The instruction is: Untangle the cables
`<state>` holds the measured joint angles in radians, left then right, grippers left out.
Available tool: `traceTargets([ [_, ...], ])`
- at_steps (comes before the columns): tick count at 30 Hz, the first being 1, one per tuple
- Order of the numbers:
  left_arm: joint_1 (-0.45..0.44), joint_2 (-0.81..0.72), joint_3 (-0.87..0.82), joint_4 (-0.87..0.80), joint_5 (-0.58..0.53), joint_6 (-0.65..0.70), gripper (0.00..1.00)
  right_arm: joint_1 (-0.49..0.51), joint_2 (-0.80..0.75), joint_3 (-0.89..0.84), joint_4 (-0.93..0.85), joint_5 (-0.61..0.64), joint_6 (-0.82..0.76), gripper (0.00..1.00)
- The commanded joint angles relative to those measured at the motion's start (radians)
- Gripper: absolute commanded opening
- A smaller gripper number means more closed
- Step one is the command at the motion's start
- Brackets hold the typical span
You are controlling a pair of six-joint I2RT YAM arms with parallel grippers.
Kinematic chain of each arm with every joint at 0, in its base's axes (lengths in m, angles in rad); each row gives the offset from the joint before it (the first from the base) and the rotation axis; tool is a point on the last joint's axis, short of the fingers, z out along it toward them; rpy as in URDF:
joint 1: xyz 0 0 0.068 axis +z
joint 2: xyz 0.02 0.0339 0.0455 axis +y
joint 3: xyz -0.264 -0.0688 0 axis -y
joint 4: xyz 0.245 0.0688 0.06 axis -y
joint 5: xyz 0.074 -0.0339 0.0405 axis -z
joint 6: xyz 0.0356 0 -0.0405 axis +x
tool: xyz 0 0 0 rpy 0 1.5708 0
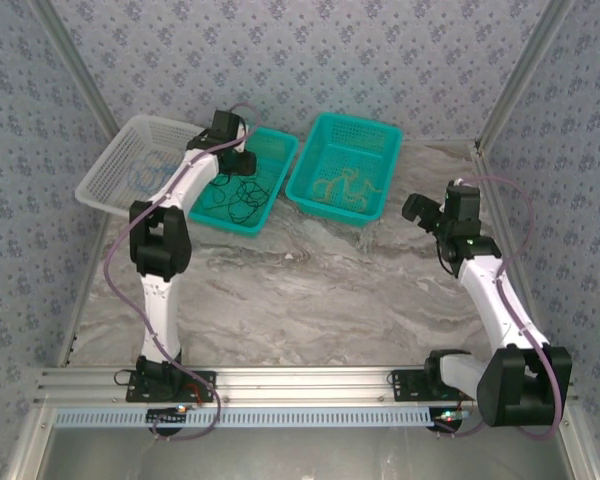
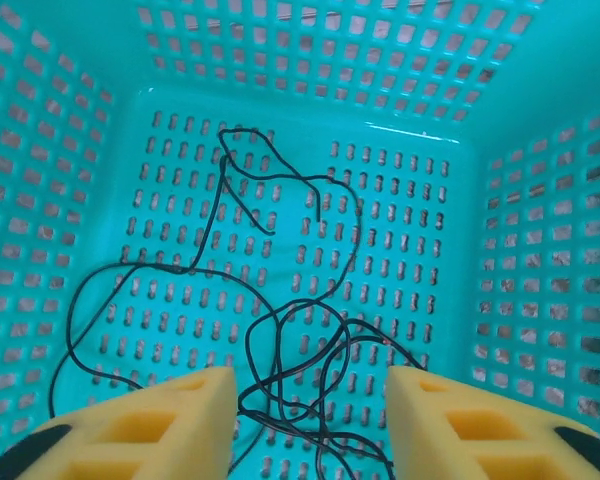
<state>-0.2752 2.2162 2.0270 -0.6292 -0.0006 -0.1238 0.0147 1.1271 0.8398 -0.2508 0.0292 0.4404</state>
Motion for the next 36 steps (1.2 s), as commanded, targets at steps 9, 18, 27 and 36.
traceTargets([
  [9, -0.001, -0.447, -0.487, 0.414, 0.025, -0.077, 0.99, -0.03, -0.088, -0.057, -0.042, 0.054, -0.006, 1.0],
  [18, -0.001, -0.861, -1.036, 0.748, -0.113, -0.091, 0.99, -0.04, -0.103, -0.092, -0.01, 0.137, 0.019, 1.0],
  [27, 0.148, -1.228, -1.584, 0.984, -0.362, -0.007, 0.99, -0.055, -0.097, -0.14, 0.029, 0.19, 0.012, 1.0],
  [36, 0.332, -1.041, -1.698, 1.182, -0.218, -0.043, 0.99, -0.088, -0.07, -0.239, 0.228, 0.182, -0.104, 1.0],
])
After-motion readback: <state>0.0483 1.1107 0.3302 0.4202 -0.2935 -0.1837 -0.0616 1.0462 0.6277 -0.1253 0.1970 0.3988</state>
